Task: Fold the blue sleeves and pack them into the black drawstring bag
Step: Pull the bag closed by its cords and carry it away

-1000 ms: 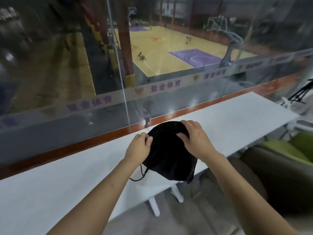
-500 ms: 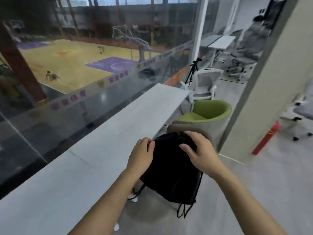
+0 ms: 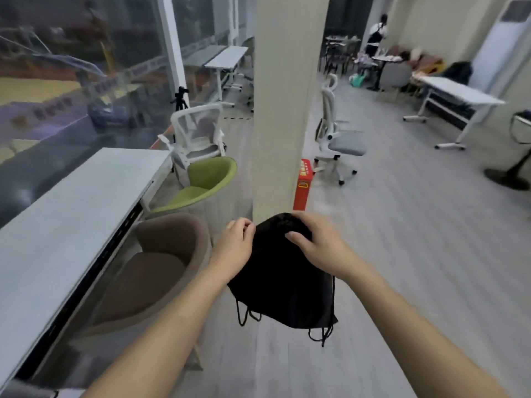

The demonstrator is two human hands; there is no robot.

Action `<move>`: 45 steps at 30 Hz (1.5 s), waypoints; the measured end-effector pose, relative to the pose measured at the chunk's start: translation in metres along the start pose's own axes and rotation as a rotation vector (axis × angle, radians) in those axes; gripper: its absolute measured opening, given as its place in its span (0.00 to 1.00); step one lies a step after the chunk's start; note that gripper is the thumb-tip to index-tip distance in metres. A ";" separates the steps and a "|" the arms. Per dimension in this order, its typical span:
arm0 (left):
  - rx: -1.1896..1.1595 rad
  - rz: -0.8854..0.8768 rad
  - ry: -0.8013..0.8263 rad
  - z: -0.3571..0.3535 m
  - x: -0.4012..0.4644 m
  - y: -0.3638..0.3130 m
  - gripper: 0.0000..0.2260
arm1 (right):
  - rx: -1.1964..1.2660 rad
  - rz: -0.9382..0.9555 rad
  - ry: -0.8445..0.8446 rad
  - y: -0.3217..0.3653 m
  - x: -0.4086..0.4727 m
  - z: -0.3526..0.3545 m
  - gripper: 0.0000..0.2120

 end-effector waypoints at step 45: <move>0.548 -0.646 0.352 -0.629 0.729 -0.601 0.19 | -0.271 -0.654 -0.330 -0.845 0.274 0.527 0.16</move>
Point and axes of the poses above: each hand's wrist, its own x-axis towards the middle knuckle, its own z-axis out of the back of the hand, y = z × x, the point moved 3 cm from there along x, towards the middle knuckle, and after that the axes turned 6 degrees about z, right-handed, at the moved point
